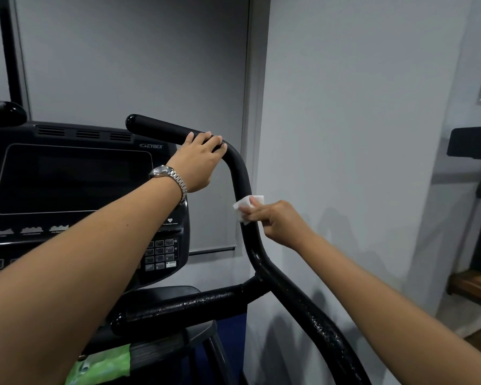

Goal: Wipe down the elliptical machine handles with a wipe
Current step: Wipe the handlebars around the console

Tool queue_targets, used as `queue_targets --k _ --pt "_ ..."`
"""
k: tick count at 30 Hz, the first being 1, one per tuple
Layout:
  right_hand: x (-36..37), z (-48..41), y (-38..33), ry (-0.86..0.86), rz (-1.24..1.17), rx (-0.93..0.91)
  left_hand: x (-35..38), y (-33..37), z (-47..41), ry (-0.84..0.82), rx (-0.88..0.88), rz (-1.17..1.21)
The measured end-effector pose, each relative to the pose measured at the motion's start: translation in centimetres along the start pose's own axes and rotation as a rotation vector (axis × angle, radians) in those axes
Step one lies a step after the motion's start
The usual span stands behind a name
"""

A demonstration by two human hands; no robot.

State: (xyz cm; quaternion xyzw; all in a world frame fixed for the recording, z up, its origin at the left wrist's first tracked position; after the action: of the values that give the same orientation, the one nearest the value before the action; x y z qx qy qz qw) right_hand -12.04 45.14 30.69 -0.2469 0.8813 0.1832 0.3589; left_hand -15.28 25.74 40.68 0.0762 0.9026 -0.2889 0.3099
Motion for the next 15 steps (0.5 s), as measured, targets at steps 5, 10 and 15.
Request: queue_targets --k 5,10,15 --pt "-0.5 2.3 1.6 0.025 -0.086 0.040 0.0 0.1 0.1 0.009 -0.006 0.003" --pt "0.0 1.2 0.7 0.121 -0.286 0.258 -0.1 0.1 0.1 0.007 -0.003 0.009" --pt "1.0 3.8 0.8 -0.008 -0.414 0.368 0.1 0.0 -0.1 -0.002 -0.001 0.005"
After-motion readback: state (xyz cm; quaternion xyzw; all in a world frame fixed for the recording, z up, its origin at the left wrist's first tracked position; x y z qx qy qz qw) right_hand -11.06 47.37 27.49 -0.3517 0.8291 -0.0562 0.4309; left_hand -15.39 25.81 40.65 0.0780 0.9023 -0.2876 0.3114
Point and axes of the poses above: each hand's wrist, its own z-axis away from the middle knuckle, its own x-axis out of the palm, y = z × x, the point moved 3 cm from there along -z, towards the middle knuckle, and after that the axes turned 3 degrees about z, right-handed, at the moved point
